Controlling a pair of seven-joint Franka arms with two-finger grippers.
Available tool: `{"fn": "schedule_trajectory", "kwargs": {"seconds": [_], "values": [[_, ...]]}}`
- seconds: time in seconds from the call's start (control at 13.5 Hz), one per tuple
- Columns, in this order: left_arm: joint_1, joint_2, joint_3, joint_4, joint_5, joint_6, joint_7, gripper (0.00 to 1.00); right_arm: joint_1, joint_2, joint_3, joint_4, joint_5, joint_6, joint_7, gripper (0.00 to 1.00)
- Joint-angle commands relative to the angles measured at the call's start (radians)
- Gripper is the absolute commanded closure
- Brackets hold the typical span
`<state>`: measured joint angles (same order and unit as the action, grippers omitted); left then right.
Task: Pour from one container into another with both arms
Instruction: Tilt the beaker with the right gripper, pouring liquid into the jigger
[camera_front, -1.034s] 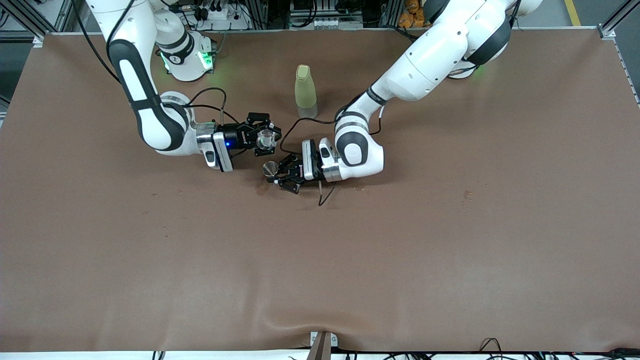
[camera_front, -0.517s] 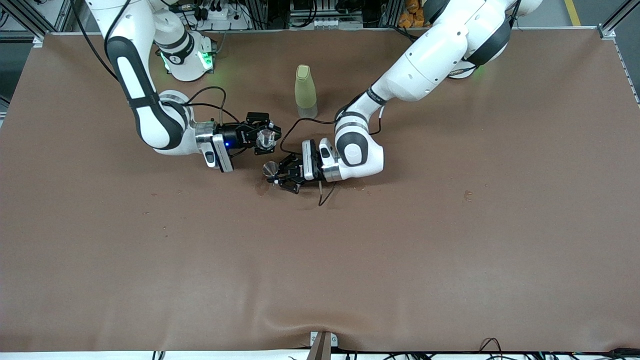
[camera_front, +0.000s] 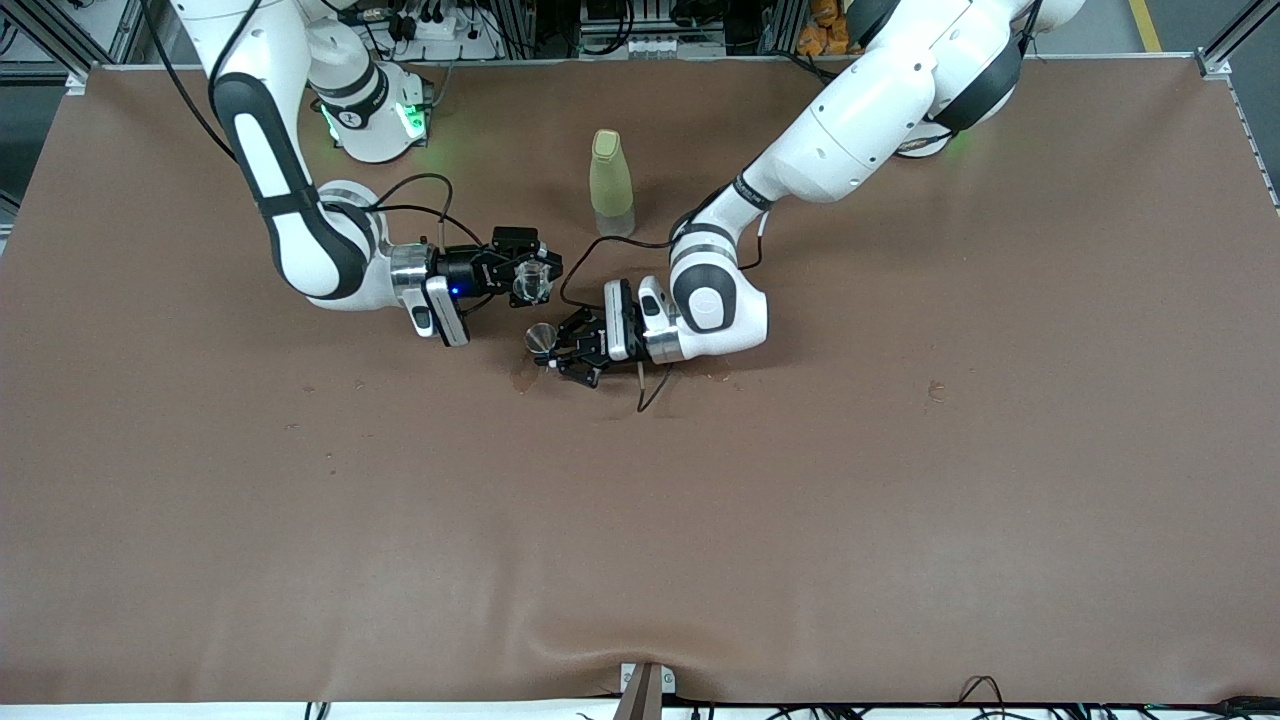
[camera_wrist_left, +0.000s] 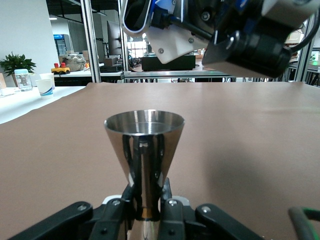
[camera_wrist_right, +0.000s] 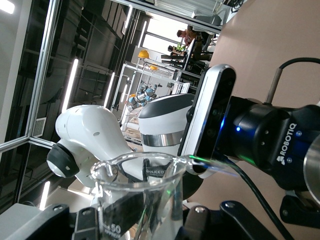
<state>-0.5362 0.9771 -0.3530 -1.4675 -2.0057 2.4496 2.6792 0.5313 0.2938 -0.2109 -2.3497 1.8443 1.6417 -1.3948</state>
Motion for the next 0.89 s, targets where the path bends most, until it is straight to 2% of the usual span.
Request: {"fn": "schedule_trajectory", "kwargs": {"seconds": [0.0,0.81], "values": [[-0.008,0.008,0.002,0.021,-0.035,0.003,0.016,1.00,0.019,-0.031,-0.007,-0.017,0.023,0.020,0.057,1.00],[-0.008,0.008,0.002,0.016,-0.048,0.003,0.016,1.00,0.019,-0.031,-0.007,-0.017,0.030,0.018,0.166,1.00]]}}
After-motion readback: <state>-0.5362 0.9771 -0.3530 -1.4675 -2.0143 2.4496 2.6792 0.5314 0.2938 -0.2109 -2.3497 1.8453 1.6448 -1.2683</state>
